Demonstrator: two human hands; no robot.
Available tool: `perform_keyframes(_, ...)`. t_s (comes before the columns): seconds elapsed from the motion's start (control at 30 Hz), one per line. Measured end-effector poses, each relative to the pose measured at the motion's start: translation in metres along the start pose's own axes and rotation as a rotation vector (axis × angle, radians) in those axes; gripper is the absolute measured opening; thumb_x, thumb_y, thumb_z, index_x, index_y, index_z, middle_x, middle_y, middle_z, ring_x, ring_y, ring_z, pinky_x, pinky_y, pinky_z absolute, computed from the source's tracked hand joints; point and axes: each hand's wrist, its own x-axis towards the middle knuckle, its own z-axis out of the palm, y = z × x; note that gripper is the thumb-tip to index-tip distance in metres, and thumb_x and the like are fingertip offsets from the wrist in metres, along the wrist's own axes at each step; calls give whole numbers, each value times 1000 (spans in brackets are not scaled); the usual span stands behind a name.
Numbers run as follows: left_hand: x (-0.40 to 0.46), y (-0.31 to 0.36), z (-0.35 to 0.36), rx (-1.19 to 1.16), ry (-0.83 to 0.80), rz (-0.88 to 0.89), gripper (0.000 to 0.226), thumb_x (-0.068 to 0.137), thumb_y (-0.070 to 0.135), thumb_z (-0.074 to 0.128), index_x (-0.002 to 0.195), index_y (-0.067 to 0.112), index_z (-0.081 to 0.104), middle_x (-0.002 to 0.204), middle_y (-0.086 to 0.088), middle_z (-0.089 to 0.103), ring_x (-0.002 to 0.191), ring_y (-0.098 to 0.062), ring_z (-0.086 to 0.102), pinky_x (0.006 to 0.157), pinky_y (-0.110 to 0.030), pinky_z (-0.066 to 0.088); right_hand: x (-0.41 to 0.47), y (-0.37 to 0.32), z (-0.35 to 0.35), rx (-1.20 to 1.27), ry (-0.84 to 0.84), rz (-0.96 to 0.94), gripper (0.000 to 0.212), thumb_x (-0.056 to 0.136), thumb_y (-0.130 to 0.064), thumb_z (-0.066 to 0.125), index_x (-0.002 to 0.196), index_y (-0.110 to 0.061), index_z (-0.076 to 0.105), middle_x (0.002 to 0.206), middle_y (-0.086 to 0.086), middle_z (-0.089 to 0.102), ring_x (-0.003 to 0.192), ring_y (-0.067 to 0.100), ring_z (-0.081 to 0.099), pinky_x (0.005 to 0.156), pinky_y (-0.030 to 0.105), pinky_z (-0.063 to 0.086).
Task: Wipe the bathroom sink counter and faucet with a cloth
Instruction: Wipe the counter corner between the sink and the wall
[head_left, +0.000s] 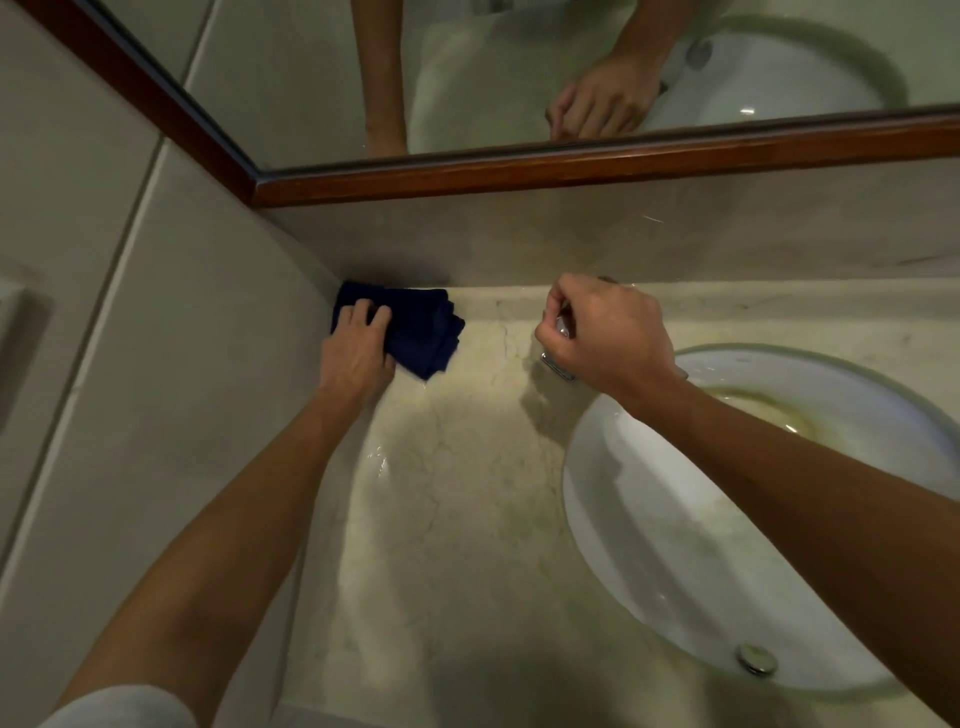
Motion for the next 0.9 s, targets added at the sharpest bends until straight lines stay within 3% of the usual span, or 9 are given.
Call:
perform_keyframes(0.2,18,36,-6,3,6,-99,38,82,21,65,117,8,60,119,-18,57,108,-37,54,62,-39,39,0,-2,-1,-20,11,-16,12,90,-32,54,85,-22,59,70,-9,59,62,18,57,59,33,51)
perform_keyframes(0.37,26,95,-18,-42,-1,3,42,80,29,67,119,14,65,118,-12,62,103,-33,61,65,-36,43,-1,-5,-2,-45,-17,-8,14,92,-35,53,89,-23,58,74,-5,61,65,22,59,62,41,55)
perform_keyframes(0.5,19,135,-21,-89,28,77,38,83,28,66,119,16,67,115,-8,63,103,-26,62,62,-33,35,-3,-7,-5,-73,-9,-34,18,93,-41,49,93,-25,59,77,-5,64,66,19,60,62,40,55)
perform_keyframes(0.63,18,118,-16,-56,48,108,43,91,28,61,132,19,63,123,-6,61,114,-24,57,62,-33,36,-3,-7,-8,-76,-10,-36,17,93,-41,49,93,-26,58,78,-5,64,67,18,60,63,41,55)
perform_keyframes(0.77,18,74,-8,-43,52,0,41,90,23,65,130,15,63,124,-9,59,113,-29,57,66,-38,41,-3,-5,-7,-60,-31,-23,15,95,-38,52,92,-24,58,76,-5,62,68,18,60,64,40,57)
perform_keyframes(0.9,15,16,-3,-19,36,-142,38,91,18,67,128,10,64,128,-14,57,113,-35,58,80,-46,51,-3,-4,-5,-84,-2,-29,16,96,-35,52,93,-23,60,79,-6,64,68,16,60,61,28,42)
